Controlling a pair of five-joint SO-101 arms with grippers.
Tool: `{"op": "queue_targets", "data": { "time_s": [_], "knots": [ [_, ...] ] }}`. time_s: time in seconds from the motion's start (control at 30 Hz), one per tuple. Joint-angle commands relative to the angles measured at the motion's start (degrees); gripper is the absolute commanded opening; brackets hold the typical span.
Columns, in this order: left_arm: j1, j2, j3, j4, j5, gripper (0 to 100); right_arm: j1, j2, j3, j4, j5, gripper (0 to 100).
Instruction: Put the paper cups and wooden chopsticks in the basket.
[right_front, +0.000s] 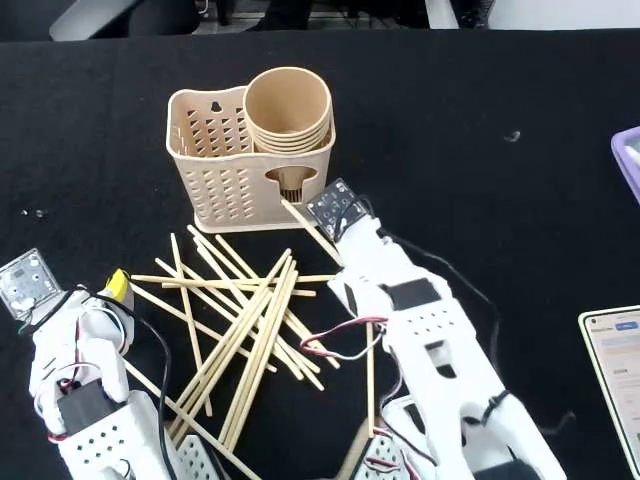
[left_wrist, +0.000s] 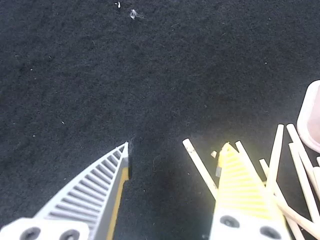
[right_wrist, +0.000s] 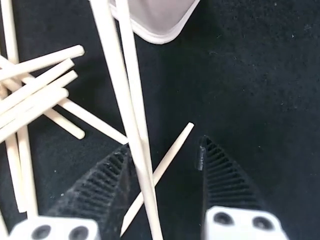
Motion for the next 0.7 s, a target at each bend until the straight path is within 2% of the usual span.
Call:
{"op": "queue_targets", "data": {
  "time_s": [0.0, 0.27, 0.33, 0.4, 0.67],
  "knots": [
    [0.0, -0.4, -0.6, 0.0, 0.0, 28, -0.6, 2.7, -3.6, -2.5, -0.6, 20.1],
    [0.0, -0.4, -0.6, 0.0, 0.0, 28, -0.5, 5.5, -3.6, -4.0, -0.6, 19.2],
    [0.0, -0.4, -0.6, 0.0, 0.0, 28, -0.4, 4.2, -3.6, -4.0, -0.6, 13.3],
    [0.0, -0.4, -0.6, -0.1, 0.0, 28, -0.4, 2.3, -3.5, -3.8, -0.6, 1.7],
    [0.0, -0.4, -0.6, -0.1, 0.0, 28, -0.4, -3.8, -2.0, -1.7, -0.4, 1.0]
  ]
}}
